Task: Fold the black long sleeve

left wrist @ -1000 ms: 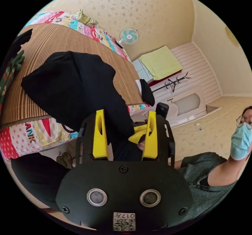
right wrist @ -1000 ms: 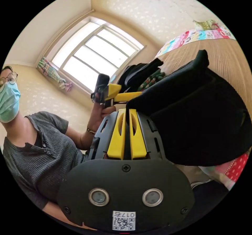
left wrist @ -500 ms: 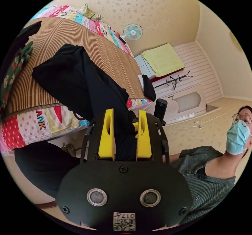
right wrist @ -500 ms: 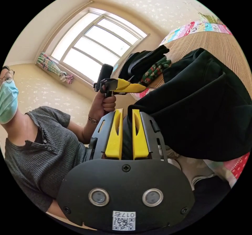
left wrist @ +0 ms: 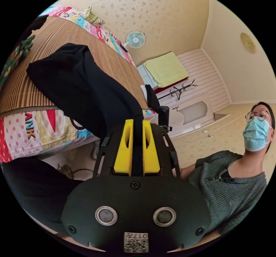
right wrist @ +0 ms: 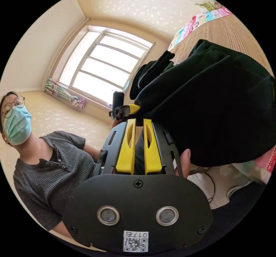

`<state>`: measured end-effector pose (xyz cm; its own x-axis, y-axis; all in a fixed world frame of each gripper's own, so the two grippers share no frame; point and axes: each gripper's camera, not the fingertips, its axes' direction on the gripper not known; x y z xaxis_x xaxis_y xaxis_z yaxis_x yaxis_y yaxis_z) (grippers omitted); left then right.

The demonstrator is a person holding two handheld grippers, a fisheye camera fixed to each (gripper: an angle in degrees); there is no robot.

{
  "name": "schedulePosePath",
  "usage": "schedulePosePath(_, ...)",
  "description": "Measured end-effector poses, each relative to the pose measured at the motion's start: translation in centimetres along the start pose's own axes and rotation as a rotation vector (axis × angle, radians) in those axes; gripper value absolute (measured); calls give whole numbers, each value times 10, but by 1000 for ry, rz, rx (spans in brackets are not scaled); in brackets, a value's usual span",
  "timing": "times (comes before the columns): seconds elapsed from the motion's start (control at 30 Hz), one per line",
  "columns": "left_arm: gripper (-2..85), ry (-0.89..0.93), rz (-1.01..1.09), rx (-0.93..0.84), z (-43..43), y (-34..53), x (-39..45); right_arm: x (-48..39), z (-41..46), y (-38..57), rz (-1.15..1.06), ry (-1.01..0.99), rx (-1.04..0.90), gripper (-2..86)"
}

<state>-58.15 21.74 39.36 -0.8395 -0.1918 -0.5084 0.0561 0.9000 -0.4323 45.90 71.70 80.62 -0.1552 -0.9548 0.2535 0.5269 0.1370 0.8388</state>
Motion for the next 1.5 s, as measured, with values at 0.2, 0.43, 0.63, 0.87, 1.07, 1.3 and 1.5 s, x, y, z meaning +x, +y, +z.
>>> schedulePosePath(0.2,57,-27,1,-25,-1,9,0,23,0,-6,48,-39,88,72)
schedulePosePath(0.43,53,-38,200,-94,11,12,36,-9,12,-13,-143,205,186,19)
schedulePosePath(0.63,52,-20,210,24,-5,20,37,11,4,-25,-94,375,160,6)
schedulePosePath(0.87,56,33,142,6,21,20,18,60,42,-35,56,490,-165,5)
schedulePosePath(1.07,54,88,118,24,45,14,14,54,3,-36,15,297,39,5)
schedulePosePath(1.3,62,0,85,-60,84,0,22,102,-23,-48,124,-18,99,5)
schedulePosePath(1.5,121,-322,87,41,94,-6,67,86,-43,-58,-3,-68,166,5)
